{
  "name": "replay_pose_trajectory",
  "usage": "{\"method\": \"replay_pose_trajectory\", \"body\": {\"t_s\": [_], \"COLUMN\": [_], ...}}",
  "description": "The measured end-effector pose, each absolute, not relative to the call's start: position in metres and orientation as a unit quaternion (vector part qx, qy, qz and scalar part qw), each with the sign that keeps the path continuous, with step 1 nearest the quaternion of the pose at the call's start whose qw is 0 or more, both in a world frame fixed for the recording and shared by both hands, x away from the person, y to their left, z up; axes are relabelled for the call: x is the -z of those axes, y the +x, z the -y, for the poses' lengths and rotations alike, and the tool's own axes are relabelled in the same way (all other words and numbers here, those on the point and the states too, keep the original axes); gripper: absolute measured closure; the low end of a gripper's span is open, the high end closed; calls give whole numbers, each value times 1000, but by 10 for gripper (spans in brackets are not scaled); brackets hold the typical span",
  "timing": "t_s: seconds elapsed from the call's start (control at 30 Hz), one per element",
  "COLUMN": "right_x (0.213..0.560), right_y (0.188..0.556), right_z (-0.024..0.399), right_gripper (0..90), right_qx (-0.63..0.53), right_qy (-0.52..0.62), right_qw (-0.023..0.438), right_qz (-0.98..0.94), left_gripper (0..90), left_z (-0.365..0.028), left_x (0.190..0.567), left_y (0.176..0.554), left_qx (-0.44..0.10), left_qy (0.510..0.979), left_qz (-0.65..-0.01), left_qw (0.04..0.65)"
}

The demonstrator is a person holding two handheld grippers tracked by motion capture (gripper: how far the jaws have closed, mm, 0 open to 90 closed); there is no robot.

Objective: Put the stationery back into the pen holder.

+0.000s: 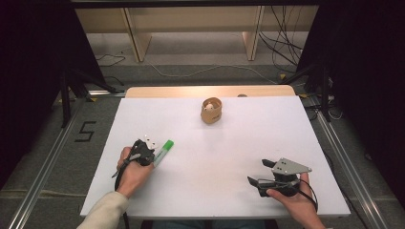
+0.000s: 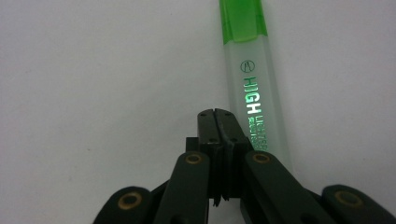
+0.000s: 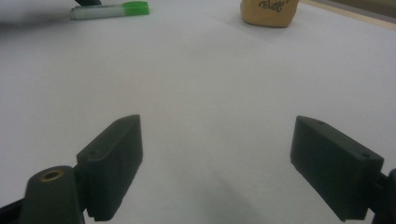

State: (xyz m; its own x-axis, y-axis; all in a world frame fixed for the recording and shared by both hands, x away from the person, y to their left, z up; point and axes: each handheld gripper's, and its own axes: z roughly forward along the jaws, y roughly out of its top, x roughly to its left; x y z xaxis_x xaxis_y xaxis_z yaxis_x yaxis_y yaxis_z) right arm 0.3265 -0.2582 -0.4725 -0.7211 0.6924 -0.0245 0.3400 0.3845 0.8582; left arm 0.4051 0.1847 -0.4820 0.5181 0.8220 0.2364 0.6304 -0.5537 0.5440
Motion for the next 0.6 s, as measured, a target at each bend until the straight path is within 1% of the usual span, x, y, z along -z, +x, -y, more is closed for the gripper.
{"method": "replay_pose_trajectory", "body": {"t_s": [0.03,0.07,0.13,0.23,0.27,0.33,0.4,0.5,0.53,0.57,0.6], "right_x": [472,472,472,473,473,473,473,473,473,473,473], "right_y": [327,326,327,327,327,327,328,327,327,327,327], "right_z": [258,258,258,258,258,258,258,258,258,258,258], "right_gripper": [178,178,177,178,178,178,178,178,178,178,178], "right_qx": [-454,-454,-454,-455,-454,-454,-452,-453,-453,-454,-454], "right_qy": [319,319,318,318,319,319,320,323,323,325,325], "right_qw": [194,194,194,195,195,195,195,195,195,195,195], "right_qz": [-809,-809,-809,-808,-809,-809,-810,-807,-807,-806,-806], "left_gripper": [897,869,859,813,783,708,586,411,411,356,356], "left_z": [-185,-185,-186,-187,-186,-184,-179,-174,-171,-168,-165], "left_x": [482,482,480,471,467,459,454,450,450,450,450], "left_y": [405,406,407,411,413,419,426,434,438,441,445], "left_qx": [-240,-242,-248,-269,-276,-275,-263,-250,-242,-235,-226], "left_qy": [847,846,844,834,830,823,828,828,832,834,833], "left_qz": [-429,-431,-432,-431,-429,-430,-423,-430,-431,-434,-440], "left_qw": [200,200,200,216,225,249,260,259,252,247,249]}}
